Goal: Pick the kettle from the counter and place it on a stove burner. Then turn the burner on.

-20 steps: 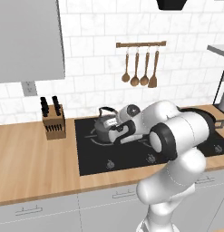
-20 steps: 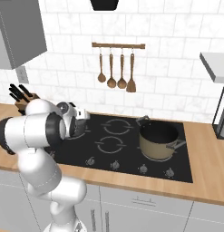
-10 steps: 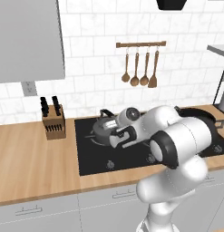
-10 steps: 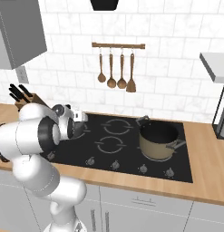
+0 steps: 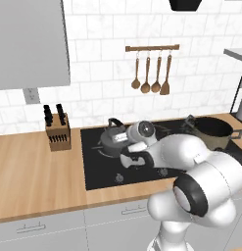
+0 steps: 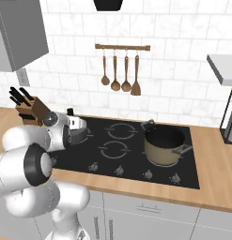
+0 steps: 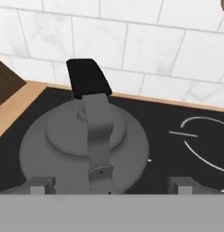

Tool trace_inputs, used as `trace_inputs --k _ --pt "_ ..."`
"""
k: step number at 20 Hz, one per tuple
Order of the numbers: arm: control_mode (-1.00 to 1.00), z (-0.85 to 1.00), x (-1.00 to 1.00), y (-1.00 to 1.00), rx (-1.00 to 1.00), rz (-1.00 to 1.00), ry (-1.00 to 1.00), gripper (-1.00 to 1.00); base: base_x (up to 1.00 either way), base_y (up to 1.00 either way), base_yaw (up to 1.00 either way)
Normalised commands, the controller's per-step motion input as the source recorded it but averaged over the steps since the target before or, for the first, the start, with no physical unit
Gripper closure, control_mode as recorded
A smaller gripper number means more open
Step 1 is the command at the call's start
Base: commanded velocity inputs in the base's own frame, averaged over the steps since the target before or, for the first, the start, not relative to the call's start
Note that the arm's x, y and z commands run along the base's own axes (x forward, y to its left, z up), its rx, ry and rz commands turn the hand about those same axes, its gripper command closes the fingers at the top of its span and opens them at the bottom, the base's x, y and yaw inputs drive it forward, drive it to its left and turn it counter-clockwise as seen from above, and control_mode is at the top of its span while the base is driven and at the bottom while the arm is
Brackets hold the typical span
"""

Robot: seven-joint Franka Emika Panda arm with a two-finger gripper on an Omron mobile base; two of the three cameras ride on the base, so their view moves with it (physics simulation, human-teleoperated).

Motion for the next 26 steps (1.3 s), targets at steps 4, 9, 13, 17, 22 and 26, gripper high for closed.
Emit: trace_inputs --k 4,9,13,17,22,26 --pt "-1.0 0.43 -0.69 -0.03 0.02 -0.06 0.04 -1.0 0.0 0.0 0.0" --pt "-1.0 0.1 -0.67 0.0 0.0 -0.05 0.26 -1.0 0.0 0.0 0.0" --pt "-1.0 0.13 -0.39 0.0 0.08 -0.06 0.4 -1.0 0.0 0.0 0.0" --pt "-1.0 0.08 -0.36 0.0 0.08 -0.11 0.44 -1.0 0.0 0.0 0.0" --pt "-1.0 0.0 -0.17 0.13 0.02 -0.11 0.38 -1.0 0.0 0.0 0.0" --pt "-1.0 0.0 0.0 0.31 0.0 -0.12 0.3 -1.0 0.0 0.0 0.0"
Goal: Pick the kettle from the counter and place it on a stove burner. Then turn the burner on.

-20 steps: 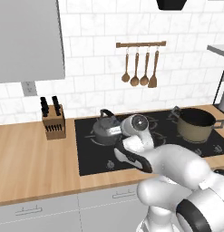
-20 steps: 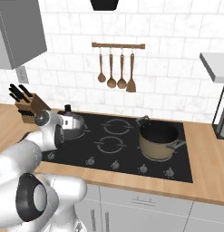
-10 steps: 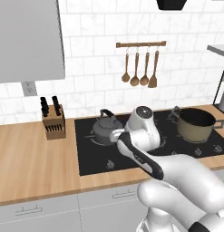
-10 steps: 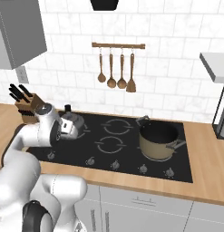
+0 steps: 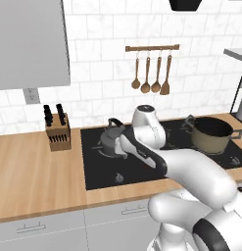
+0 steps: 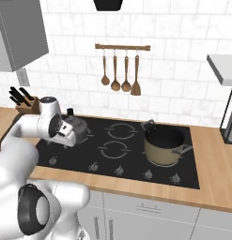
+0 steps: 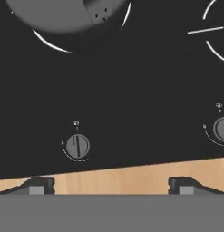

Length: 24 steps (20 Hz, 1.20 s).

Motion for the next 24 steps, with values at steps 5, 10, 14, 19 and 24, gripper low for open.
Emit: trace_inputs --k 5,10,14,19,24 --pt "-1.0 -0.1 0.0 0.31 -0.01 -0.07 0.19 -1.0 0.0 0.0 0.0" --pt "-1.0 -0.36 -0.01 0.27 -0.06 0.0 0.08 -1.0 0.0 0.0 0.0" --pt "-1.0 -0.42 0.0 0.15 -0.08 0.0 0.07 -1.0 0.0 0.0 0.0" --pt "-1.0 -0.41 0.0 0.17 -0.1 0.0 0.08 -1.0 0.0 0.0 0.0" --pt "-1.0 -0.27 0.0 0.16 -0.08 0.0 0.07 -1.0 0.0 0.0 0.0"
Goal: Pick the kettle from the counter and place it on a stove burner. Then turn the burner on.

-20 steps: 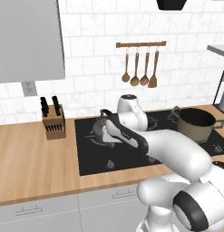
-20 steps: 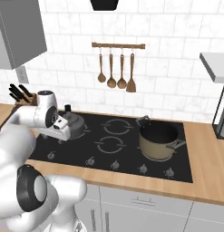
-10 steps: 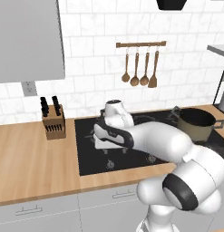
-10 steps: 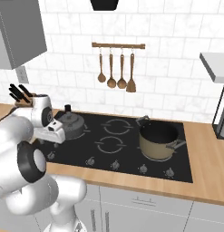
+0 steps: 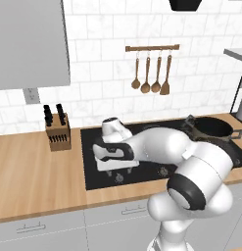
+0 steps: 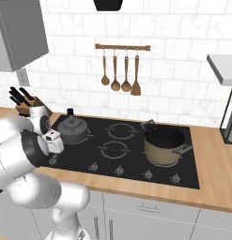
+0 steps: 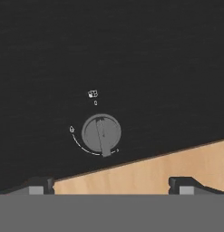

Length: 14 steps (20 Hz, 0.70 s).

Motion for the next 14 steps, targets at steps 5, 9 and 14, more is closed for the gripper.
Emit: trace_inputs --k 5,9,14 --pt "-1.0 -0.17 0.0 0.01 -0.03 0.0 0.05 -1.0 0.0 0.0 0.0" --pt "-1.0 -0.23 0.0 0.0 0.0 0.0 0.0 -1.0 0.0 0.0 0.0" --pt "-1.0 -0.3 0.0 -0.03 0.0 0.0 0.0 -1.0 0.0 0.0 0.0"
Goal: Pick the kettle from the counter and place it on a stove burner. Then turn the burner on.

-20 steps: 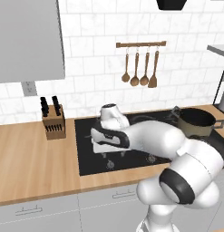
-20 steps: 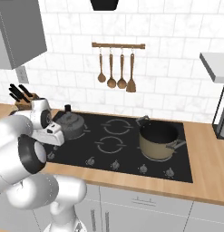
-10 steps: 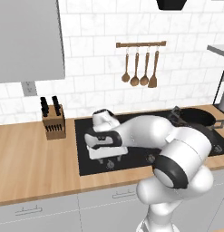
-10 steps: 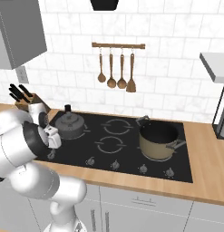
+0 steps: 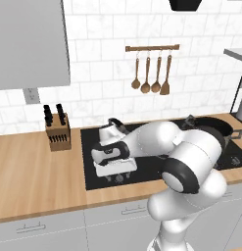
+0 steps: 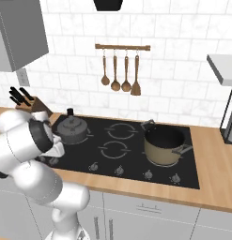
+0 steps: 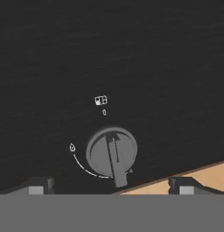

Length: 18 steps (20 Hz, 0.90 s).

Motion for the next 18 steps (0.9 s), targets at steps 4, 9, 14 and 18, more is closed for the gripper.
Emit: trace_inputs --k 4,9,14,18 --pt "-1.0 -0.18 0.0 -0.04 0.0 0.0 0.0 -1.0 0.0 0.0 0.0" --pt "-1.0 -0.13 0.06 -0.08 0.0 0.0 0.0 -1.0 0.0 0.0 0.0" --pt "-1.0 -0.1 0.13 -0.04 0.0 0.0 0.0 -1.0 0.0 0.0 0.0" --pt "-1.0 -0.11 0.11 -0.17 0.0 0.0 -0.01 -1.0 0.0 0.0 0.0"
